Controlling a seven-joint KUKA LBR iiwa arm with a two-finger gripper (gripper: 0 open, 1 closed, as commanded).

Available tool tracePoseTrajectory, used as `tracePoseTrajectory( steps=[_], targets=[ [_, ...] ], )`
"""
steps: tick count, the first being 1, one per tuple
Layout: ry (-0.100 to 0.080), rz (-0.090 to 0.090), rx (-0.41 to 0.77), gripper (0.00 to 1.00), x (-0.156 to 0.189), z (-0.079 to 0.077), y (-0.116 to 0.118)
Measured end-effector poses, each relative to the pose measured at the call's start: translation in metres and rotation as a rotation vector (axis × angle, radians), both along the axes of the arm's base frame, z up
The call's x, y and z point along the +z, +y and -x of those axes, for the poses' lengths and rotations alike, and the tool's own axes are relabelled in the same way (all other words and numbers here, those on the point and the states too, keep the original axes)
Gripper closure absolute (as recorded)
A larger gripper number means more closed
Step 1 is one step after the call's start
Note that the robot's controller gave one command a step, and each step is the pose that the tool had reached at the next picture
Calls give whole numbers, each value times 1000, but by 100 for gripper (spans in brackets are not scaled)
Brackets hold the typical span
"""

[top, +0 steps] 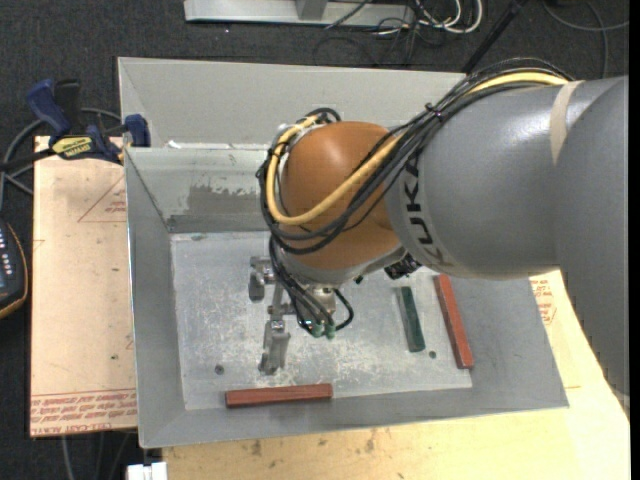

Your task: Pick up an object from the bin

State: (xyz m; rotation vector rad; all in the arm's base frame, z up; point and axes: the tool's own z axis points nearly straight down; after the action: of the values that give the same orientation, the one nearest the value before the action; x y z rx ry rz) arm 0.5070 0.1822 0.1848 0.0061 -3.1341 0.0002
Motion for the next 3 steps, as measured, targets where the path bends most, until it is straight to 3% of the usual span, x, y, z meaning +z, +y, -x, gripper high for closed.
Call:
tracePoseTrajectory(
  steps=[1,2,3],
  targets=[
    [-3,-1,173,0,-115,12,9],
    [-12,-2,294,0,-113,-22,-25],
    [-13,-4,295,100,-111,-22,-23]
  ],
)
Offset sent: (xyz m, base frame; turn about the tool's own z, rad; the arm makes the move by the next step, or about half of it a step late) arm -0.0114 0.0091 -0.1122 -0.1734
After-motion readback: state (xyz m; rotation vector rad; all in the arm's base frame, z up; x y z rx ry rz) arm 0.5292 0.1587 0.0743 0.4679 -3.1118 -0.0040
